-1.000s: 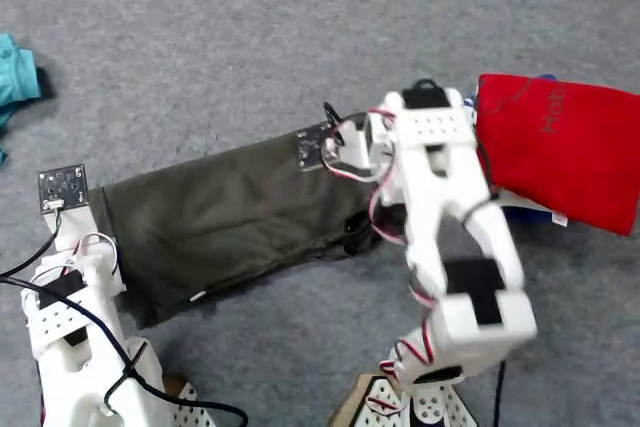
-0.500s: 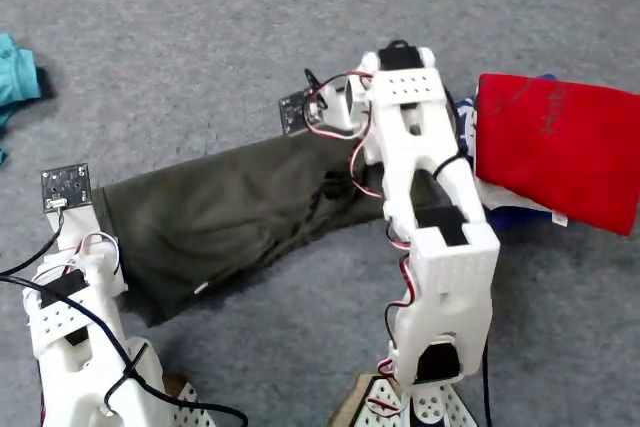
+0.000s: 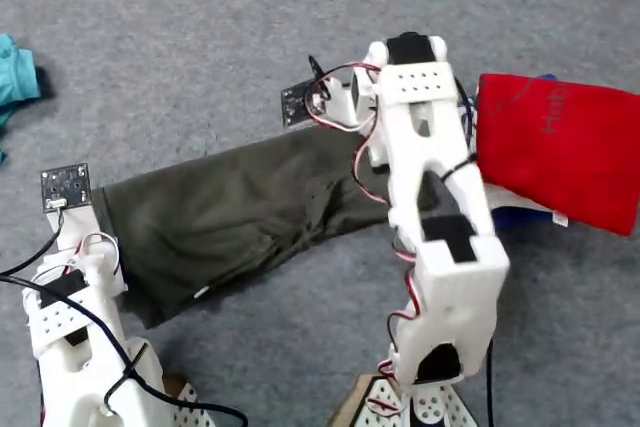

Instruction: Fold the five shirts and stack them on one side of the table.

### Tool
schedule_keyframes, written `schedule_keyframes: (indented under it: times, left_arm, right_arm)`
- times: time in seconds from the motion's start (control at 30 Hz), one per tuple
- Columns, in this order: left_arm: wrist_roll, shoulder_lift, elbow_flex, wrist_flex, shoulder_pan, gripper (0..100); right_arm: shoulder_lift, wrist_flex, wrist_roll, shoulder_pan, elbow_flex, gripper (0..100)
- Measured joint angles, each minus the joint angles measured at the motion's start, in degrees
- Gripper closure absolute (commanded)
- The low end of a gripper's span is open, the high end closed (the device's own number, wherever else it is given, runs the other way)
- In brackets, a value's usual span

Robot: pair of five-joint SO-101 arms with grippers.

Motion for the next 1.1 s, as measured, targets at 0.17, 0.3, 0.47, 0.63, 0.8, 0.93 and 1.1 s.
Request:
schedule_keyframes:
  times: [0.17,0.3,0.47,0.63,0.8,0.93,1.1]
  left_arm:
    - [0.0,0.0,0.0,0.0,0.0,98]
    - [0.0,0.0,0.0,0.0,0.0,98]
    - [0.0,0.0,0.0,0.0,0.3,98]
    - [0.0,0.0,0.0,0.0,2.0,98]
    - [-0.1,0.0,0.0,2.0,2.1,98]
    - [-0.1,0.0,0.0,3.0,2.1,98]
    - [-0.1,0.0,0.4,3.3,2.1,98]
  right_arm:
    - [-9.7,-3.1,-0.2,0.0,14.3,56.8]
    - [-18.5,-9.3,-0.5,0.0,28.7,80.4]
    - [-26.9,-14.8,-5.5,0.1,42.5,96.6]
    - [-31.9,-14.4,-12.7,1.1,47.7,99.5]
    - [-35.3,-10.6,-17.4,3.6,50.6,99.6]
    - [-40.1,-6.0,-20.7,3.8,52.8,99.6]
    - [-51.5,-2.3,-22.2,3.9,56.6,99.6]
